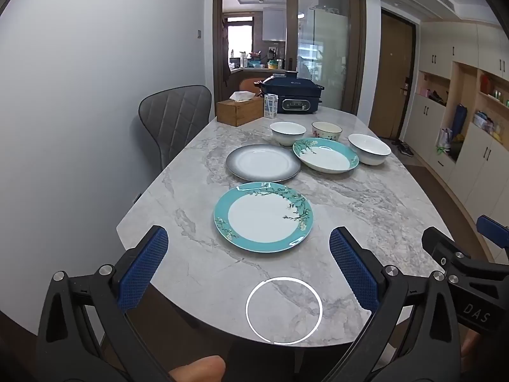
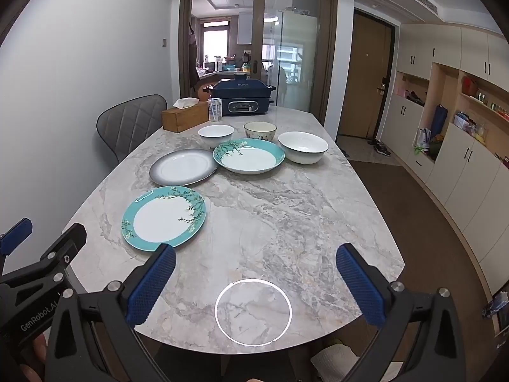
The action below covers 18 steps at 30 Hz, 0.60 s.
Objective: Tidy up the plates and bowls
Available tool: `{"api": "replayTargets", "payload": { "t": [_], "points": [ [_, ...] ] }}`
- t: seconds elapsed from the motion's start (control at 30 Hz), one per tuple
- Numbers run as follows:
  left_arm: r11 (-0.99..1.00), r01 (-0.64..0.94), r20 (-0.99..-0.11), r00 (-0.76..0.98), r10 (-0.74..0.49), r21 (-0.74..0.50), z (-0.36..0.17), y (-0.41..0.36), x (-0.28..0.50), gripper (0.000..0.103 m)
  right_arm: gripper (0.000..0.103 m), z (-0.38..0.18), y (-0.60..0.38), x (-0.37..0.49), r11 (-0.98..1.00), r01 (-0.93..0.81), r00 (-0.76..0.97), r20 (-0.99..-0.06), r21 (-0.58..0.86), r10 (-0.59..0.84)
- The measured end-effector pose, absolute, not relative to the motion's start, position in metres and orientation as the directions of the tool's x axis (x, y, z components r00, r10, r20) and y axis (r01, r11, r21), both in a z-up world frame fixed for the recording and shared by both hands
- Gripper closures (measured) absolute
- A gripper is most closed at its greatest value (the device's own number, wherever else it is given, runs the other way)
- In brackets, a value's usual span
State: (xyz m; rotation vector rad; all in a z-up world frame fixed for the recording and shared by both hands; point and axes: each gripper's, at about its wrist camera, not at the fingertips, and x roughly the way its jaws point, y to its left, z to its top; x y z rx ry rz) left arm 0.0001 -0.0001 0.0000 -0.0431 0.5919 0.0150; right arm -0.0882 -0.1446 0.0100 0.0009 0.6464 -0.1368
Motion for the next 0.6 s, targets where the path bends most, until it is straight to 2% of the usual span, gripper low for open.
{"api": "replayTargets", "payload": {
  "t": [0.6],
  "points": [
    [1.000,-0.023,-0.558,0.830,0.008,-0.020,-0.0037,0.0020,0.0020,0.000,0.000,0.0092,-0.1460,-0.0875,0.991,0.127,0.787,-0.604,-0.042,-0.127]
  ]
}}
